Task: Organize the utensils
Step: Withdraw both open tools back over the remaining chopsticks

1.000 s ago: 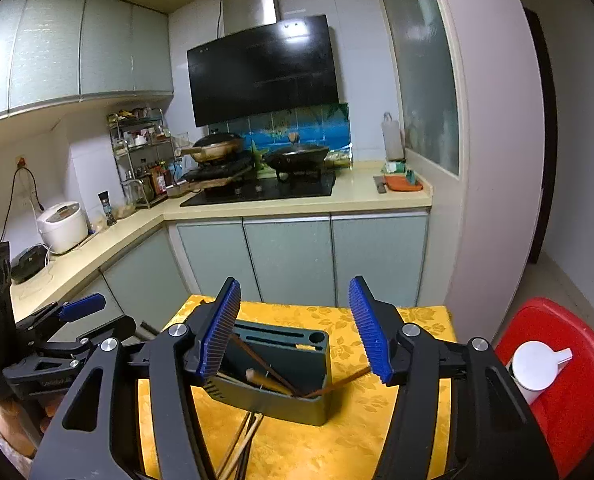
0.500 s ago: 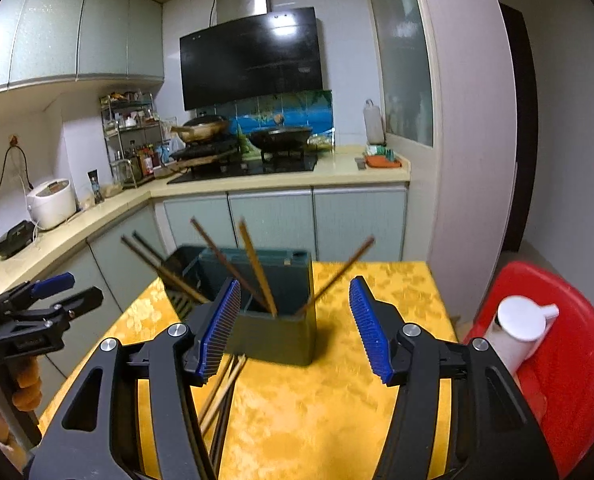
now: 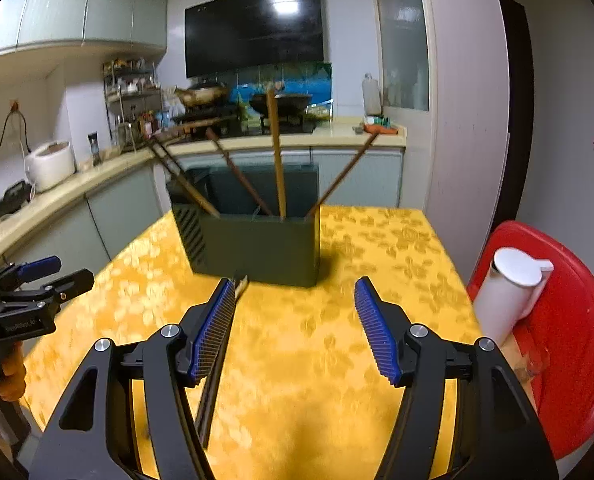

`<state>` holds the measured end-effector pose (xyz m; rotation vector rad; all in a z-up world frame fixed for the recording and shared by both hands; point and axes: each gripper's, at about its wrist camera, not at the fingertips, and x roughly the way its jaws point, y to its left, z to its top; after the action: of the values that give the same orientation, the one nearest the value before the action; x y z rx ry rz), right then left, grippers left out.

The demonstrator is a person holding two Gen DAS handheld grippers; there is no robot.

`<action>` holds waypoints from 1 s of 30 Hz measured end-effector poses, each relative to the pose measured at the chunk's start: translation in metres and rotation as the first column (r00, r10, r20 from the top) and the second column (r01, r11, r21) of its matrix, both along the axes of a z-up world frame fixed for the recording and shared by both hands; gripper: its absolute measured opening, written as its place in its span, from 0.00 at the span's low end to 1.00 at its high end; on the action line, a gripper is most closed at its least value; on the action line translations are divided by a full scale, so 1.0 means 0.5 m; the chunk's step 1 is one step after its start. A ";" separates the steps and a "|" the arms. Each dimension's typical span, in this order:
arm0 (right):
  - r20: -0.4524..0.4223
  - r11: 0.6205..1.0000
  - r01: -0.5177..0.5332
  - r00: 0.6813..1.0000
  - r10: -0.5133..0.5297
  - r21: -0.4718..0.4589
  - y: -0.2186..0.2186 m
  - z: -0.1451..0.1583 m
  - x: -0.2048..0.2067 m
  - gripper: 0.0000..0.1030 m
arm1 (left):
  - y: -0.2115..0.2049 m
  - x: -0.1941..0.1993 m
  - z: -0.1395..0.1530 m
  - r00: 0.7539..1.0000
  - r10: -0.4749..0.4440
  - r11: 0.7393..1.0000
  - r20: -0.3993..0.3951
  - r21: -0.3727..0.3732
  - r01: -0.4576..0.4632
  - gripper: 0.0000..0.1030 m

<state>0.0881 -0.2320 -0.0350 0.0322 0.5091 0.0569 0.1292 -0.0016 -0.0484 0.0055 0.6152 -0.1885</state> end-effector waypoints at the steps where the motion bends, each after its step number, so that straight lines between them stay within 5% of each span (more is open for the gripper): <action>1: -0.002 1.000 0.001 1.000 -0.001 -0.003 0.005 -0.012 -0.008 0.59 | 0.002 -0.007 -0.014 1.000 0.003 1.000 -0.014 -0.003 -0.003 0.84; 24: -0.125 1.000 -0.008 0.992 0.006 -0.014 0.046 -0.181 -0.077 0.59 | -0.042 -0.116 -0.181 0.988 -0.025 0.999 -0.153 -0.031 0.021 0.84; 30: -0.155 1.000 0.006 0.988 -0.004 0.013 0.029 -0.196 -0.072 0.59 | -0.077 -0.112 -0.198 0.984 -0.062 0.997 -0.167 0.023 0.067 0.83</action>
<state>0.0522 -0.2174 -0.1330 0.0512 0.6639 0.0533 0.0732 -0.0400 -0.1473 0.0378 0.7848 -0.2449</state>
